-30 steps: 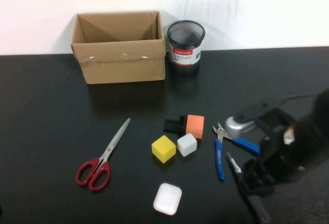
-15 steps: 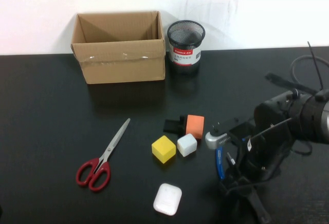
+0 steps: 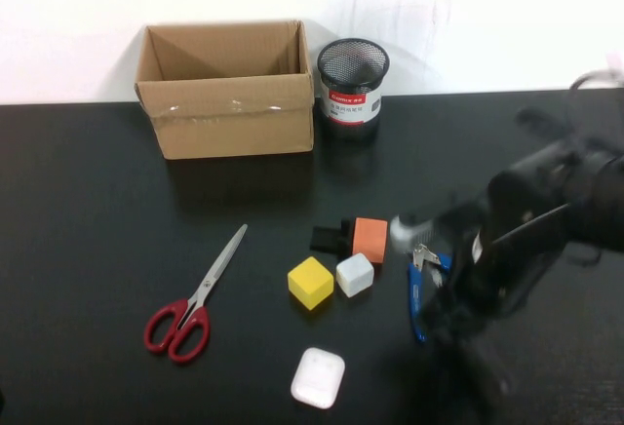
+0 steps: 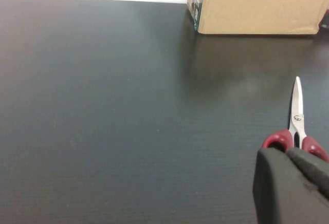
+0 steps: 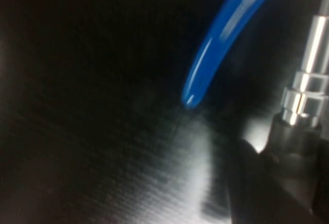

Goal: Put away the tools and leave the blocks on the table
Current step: Pick up the black Screwdriver from the table, then place the picked object into the round holder, then pick up the pliers from the table

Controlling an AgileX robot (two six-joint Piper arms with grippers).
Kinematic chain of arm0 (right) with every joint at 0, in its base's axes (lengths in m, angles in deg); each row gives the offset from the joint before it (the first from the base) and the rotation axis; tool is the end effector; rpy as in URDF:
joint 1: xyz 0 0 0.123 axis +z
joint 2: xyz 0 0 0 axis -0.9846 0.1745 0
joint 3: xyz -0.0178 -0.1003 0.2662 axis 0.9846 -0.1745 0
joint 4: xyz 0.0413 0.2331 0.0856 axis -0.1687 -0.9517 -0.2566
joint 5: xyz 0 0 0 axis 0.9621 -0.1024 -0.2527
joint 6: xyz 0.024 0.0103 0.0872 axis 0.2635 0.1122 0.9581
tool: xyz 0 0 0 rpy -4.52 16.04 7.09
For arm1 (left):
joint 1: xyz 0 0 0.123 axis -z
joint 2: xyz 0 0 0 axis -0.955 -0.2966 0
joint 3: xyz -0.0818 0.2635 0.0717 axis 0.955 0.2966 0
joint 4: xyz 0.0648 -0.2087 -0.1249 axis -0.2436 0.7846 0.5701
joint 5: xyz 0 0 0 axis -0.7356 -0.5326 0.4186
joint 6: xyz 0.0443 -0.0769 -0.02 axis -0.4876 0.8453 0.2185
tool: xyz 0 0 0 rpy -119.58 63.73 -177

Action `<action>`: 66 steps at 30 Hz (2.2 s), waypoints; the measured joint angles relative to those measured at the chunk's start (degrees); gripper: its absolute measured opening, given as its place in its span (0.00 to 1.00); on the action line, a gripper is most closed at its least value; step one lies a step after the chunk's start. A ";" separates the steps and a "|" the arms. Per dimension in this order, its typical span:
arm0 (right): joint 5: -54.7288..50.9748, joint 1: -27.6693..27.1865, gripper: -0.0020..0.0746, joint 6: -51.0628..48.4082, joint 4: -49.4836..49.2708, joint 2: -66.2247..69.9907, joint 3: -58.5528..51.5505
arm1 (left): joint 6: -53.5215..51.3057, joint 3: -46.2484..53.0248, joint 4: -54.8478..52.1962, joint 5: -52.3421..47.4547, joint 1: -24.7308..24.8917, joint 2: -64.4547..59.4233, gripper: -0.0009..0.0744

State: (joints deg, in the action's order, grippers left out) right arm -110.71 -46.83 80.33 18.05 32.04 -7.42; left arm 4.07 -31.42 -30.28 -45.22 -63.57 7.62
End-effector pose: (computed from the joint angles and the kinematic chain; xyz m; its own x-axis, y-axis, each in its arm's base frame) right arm 0.2740 0.1750 0.2336 -0.7896 -0.4938 -0.3643 -0.5213 0.8529 -0.0262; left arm 0.0521 -0.0086 0.1729 -0.2778 0.0055 -0.9606 0.1509 0.9878 -0.0380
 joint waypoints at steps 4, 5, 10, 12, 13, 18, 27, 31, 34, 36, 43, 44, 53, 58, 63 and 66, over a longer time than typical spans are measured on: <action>9.93 0.00 0.02 0.00 5.37 -6.85 1.63 | 0.00 0.00 0.00 0.00 0.00 0.00 0.01; 13.36 0.00 0.02 0.00 6.66 -7.82 1.62 | 0.00 0.00 0.00 0.00 0.00 0.00 0.01; 35.46 0.00 0.02 0.00 12.42 -9.15 1.62 | 0.00 0.00 0.00 0.00 0.00 0.00 0.01; 42.70 0.00 0.02 0.00 12.30 -8.13 1.62 | 0.00 0.00 0.00 0.00 0.00 0.00 0.01; 46.83 0.00 0.02 -0.12 12.30 -7.50 1.62 | 0.00 0.00 0.00 0.00 0.00 0.00 0.01; 69.30 -1.90 0.02 -0.51 10.79 -2.90 1.62 | 0.00 0.00 0.00 0.00 0.00 0.00 0.01; 91.05 -6.69 0.02 0.77 -4.15 8.32 5.43 | 0.00 0.00 0.00 0.00 0.00 0.00 0.01; 86.41 -8.12 0.02 4.25 4.84 14.92 13.55 | 0.00 0.00 0.00 0.00 0.00 0.00 0.01; 83.31 -8.36 0.02 5.14 5.78 19.03 19.25 | 0.00 0.00 0.00 0.00 0.00 0.00 0.01; 81.57 -8.48 0.02 5.51 6.00 21.15 22.05 | 0.00 0.00 0.00 0.00 0.00 0.00 0.01; 78.96 -9.02 0.18 5.28 6.37 26.94 28.20 | 0.00 0.00 0.00 0.00 0.00 0.00 0.01; 78.82 -9.02 0.24 5.28 6.13 27.41 28.76 | 0.00 0.00 0.00 0.00 0.00 0.00 0.01; 76.17 -9.23 0.52 5.05 6.48 27.06 29.54 | 0.00 0.00 0.00 0.00 0.00 0.00 0.01; 61.72 -9.23 0.52 5.05 7.95 21.95 29.54 | 0.00 0.00 0.00 0.00 0.00 0.00 0.01; 33.93 -9.02 0.52 5.17 6.43 12.49 29.54 | 0.00 0.00 0.00 0.00 0.00 0.00 0.01; 15.79 -9.02 0.52 4.95 2.74 7.81 29.54 | 0.00 0.00 0.00 0.00 0.00 0.00 0.01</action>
State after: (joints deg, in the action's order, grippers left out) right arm -94.92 -55.85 85.28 20.79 39.85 22.11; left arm 4.07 -31.42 -30.28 -45.22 -63.57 7.62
